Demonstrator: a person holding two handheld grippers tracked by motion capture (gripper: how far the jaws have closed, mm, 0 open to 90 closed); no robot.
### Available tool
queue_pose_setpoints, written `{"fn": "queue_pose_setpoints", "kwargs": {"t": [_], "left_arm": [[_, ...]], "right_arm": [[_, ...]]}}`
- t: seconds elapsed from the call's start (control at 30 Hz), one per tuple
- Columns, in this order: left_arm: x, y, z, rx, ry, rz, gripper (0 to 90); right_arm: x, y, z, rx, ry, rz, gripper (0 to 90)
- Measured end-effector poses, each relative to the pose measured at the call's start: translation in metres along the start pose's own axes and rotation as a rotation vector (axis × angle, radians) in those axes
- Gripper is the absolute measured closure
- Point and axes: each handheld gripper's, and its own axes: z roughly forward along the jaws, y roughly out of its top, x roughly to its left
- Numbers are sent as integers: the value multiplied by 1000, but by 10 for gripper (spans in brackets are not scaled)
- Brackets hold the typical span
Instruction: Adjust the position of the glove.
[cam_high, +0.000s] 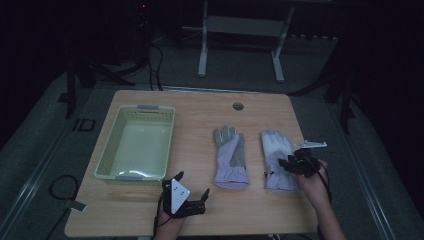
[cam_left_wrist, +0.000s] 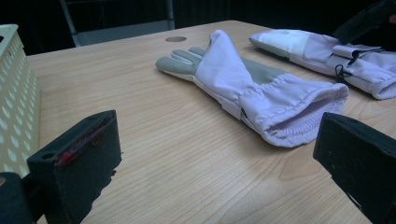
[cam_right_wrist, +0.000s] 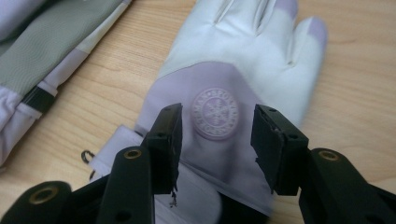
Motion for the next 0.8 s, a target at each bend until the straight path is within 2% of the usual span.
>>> {"fn": "queue_pose_setpoints", "kwargs": {"t": [0.17,0.23,0.3,0.37,0.53,0.63,0.67,0.7,0.73,0.8], "left_arm": [[0,0,0,2,-1,3,8],[0,0,0,2,-1,3,8],[0,0,0,3,-3,5,8],[0,0,0,4,-3,5,8],[2,0,0,1,-6,-19,8],[2,0,0,3,-8,-11,8],[1,0,0,4,-7,-7,8],[1,0,0,3,-7,-4,8],[0,0,0,3,-7,-3,8],[1,0,0,3,-8,-4,8]], "right_arm": [[-7,6,-17,1,33,-114,506],[-10,8,-19,16,44,-128,498],[-11,8,-19,20,59,-128,489],[-14,7,-11,33,97,-101,504],[-15,5,8,32,104,-80,483],[-16,3,17,49,104,-69,474],[-16,2,22,69,99,-66,485],[-16,1,24,76,101,-63,526],[-17,-1,26,83,125,-43,605],[-16,-2,26,93,132,-30,660]]}}
